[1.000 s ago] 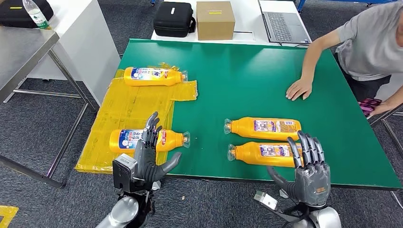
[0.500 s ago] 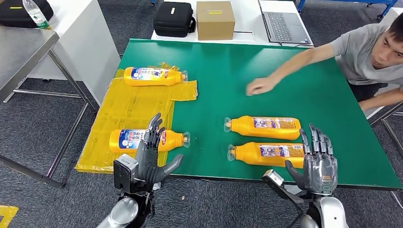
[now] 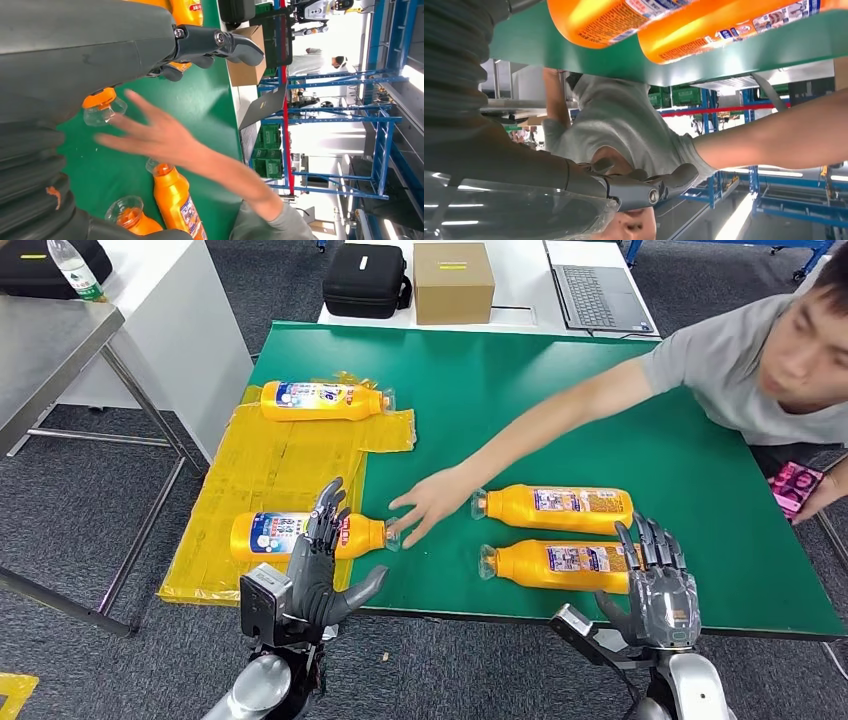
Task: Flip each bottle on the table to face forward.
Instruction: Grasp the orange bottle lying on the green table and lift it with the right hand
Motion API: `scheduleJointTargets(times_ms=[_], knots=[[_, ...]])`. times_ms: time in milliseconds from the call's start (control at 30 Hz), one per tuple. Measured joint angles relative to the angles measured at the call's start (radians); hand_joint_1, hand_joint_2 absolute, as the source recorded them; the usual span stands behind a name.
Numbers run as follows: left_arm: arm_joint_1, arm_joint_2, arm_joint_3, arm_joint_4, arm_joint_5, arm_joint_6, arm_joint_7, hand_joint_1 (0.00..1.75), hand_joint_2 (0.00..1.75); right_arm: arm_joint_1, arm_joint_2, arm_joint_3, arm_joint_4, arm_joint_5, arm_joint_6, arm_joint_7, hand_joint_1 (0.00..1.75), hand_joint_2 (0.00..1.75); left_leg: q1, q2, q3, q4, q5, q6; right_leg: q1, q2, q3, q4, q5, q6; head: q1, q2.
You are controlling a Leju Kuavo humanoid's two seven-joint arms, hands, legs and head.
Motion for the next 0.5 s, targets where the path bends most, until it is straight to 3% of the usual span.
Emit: scheduleJointTargets(times_ms=[500], knots=[[-0.016,-0.001,-0.001,0.006,0.018,-0.022,0.008,0.00,1.75,-0.002,-0.034,0.026,0.013,0.061,0.065,0.063,0.00,1.75,0.000,0.000,0.000,0.000,0.000,0.000,0.000,0.000,0.000,0.000,0.000,0.000,0.000,0.000]])
